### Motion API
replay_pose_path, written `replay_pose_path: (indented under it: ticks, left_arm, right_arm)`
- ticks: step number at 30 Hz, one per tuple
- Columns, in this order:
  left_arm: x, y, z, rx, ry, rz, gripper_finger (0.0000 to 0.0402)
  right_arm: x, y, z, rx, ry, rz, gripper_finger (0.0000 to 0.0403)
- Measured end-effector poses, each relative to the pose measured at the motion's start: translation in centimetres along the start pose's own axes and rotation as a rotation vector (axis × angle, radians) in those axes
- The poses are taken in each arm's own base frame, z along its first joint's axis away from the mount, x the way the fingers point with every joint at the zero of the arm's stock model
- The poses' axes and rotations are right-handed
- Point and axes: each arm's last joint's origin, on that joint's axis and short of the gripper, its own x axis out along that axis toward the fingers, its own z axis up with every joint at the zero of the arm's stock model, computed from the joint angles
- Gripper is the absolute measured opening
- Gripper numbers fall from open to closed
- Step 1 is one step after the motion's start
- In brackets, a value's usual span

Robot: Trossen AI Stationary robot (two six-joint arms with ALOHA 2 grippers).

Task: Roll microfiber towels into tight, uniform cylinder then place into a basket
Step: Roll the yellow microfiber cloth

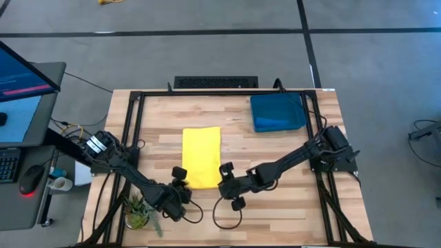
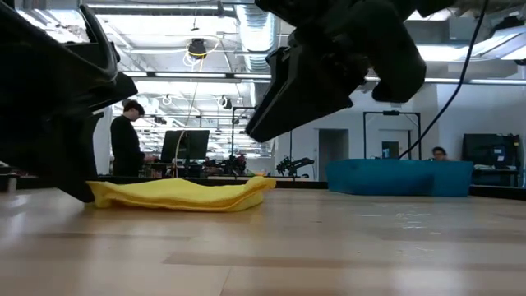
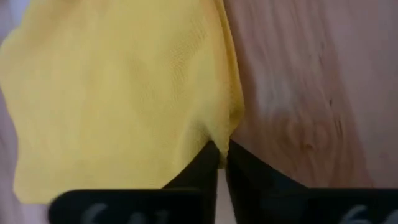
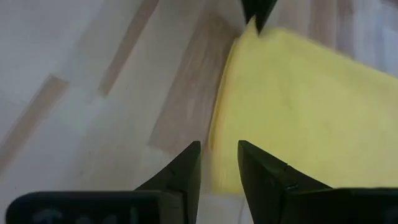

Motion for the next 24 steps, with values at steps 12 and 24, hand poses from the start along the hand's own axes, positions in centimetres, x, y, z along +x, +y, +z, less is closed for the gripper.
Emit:
replay_pose_path:
  ticks: [12, 24]
  left_arm:
    - [0.0, 0.0, 0.1, -0.059, -0.004, -0.005, 0.0003]
    - [0.0, 0.0, 0.1, -0.063, -0.004, -0.006, 0.0003]
  right_arm:
    - [1.6, 0.3, -0.9, -0.053, 0.037, -0.015, 0.0138]
    - [2.8, -0.2, -1.5, -0.072, 0.055, -0.017, 0.0187]
